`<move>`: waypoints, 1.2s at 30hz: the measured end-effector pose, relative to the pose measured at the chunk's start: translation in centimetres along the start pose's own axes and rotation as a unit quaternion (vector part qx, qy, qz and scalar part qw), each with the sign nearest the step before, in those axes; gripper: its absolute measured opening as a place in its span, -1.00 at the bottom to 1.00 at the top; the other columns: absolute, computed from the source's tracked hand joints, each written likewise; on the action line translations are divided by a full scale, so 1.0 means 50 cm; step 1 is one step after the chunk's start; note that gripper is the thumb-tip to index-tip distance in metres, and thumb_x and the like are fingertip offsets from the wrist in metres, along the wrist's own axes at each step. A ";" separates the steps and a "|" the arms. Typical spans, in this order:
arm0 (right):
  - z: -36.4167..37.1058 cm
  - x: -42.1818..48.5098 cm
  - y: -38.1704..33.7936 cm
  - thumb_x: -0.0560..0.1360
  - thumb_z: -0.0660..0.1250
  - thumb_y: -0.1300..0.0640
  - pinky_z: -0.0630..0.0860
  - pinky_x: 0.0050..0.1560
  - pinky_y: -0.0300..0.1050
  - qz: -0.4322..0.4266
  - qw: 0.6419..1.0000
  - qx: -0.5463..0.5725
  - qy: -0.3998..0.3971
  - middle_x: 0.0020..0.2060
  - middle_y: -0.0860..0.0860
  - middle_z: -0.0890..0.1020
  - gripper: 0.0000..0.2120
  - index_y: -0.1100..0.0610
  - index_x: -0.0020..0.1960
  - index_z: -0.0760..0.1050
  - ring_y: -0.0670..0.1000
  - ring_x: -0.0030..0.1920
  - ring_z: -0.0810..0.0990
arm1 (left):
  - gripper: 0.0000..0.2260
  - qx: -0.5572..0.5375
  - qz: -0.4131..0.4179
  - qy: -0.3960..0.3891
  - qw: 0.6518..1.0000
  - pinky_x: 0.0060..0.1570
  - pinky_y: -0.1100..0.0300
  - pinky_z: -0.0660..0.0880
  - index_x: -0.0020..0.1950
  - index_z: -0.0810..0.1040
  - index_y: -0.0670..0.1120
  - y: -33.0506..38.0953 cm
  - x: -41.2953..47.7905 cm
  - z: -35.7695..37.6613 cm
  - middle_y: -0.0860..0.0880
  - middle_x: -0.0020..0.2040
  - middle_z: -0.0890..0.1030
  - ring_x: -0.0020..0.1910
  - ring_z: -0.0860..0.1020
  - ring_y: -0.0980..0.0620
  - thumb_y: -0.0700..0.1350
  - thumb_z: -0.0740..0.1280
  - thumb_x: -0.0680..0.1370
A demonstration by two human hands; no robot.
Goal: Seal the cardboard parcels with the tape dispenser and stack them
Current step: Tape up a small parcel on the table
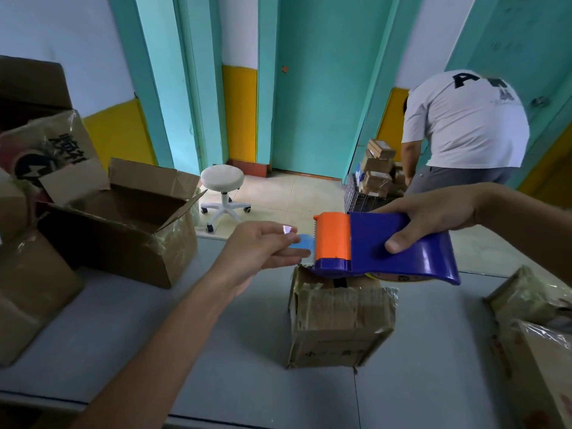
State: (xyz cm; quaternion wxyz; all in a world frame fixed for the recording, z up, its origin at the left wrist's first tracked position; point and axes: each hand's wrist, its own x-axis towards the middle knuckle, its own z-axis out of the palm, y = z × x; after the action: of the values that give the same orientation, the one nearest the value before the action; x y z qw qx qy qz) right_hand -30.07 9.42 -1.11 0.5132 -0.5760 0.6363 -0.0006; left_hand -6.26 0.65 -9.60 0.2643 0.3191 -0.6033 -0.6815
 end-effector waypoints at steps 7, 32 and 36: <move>-0.011 -0.032 0.012 0.02 0.53 -0.38 0.56 -0.07 -0.16 0.016 1.000 -0.005 -0.004 0.00 -0.03 0.66 -0.10 0.03 0.22 0.41 0.03 0.00 0.65 | -0.90 0.062 -0.001 -0.002 0.998 -0.15 0.26 0.58 -0.07 0.65 0.00 -0.013 -0.002 0.002 0.08 -0.18 0.66 -0.17 0.63 0.15 -0.15 0.35 0.50; 0.022 0.119 0.032 -0.29 0.57 -0.36 0.60 -0.18 -0.23 0.195 0.978 -0.017 -0.071 -0.04 -0.08 0.62 -0.02 -0.04 0.07 0.46 -0.05 -0.06 0.63 | -0.79 0.154 0.035 0.179 0.971 -0.50 0.40 0.43 -0.26 0.54 -0.01 -0.153 0.011 -0.001 0.04 -0.28 0.64 -0.48 0.60 0.13 -0.27 0.31 0.52; 0.018 0.133 0.029 -0.30 0.58 -0.34 0.60 -0.16 -0.18 0.223 0.972 -0.029 -0.074 0.00 -0.05 0.61 0.02 -0.04 0.10 0.44 -0.01 0.00 0.61 | -0.78 0.144 0.024 0.185 0.972 -0.58 0.35 0.40 -0.25 0.53 0.01 -0.186 0.024 0.005 0.00 -0.23 0.64 -0.45 0.62 0.09 -0.26 0.29 0.54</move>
State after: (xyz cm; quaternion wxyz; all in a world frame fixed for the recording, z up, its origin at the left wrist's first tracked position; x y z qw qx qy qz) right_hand -29.30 5.54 -6.75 0.5289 -0.4333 0.7085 0.1749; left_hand -7.01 1.15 -18.94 0.3388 0.4599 -0.6432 -0.5099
